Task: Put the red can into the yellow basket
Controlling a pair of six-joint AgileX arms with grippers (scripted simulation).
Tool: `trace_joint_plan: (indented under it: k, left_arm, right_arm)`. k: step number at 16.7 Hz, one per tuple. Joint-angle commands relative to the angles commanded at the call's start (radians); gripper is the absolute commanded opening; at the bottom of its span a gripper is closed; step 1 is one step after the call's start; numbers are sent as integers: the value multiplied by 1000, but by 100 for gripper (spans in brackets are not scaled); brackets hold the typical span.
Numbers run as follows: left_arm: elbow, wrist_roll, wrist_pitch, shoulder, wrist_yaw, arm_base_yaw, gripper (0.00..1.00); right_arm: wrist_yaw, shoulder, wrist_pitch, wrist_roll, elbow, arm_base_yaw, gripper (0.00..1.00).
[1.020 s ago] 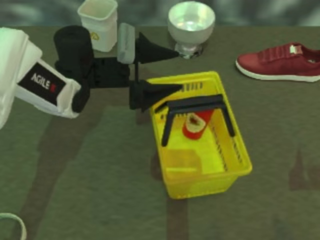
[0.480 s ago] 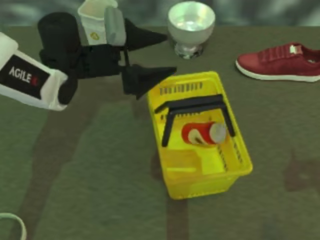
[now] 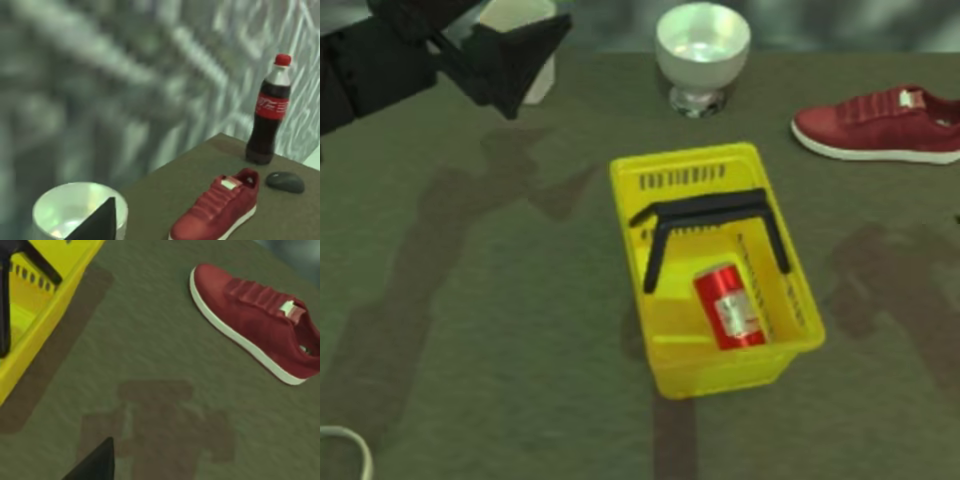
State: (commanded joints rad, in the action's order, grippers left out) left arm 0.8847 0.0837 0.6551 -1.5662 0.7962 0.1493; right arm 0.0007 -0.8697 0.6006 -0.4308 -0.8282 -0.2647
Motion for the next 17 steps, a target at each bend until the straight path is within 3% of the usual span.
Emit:
trace_joint_plan:
  k: [6,11,14,17]
  left_arm:
    - [-361,6,-294,702,-340,-85,100]
    - [-660,-32,-510,1227,-601,-136,100]
    - [-793,-60,-599,1435,-716,-157,100]
    - [-870,-79,-646,1545,-783,-167,100]
  right_arm:
    - [10,-654,363,-296,-670,-178,100]
    - [13,-1093,642,-500,-1081,-302,100]
    - [9,-1284,774,-585,-1236,-355,100]
    - [4,-1388,854,-634,-1329,-386,100]
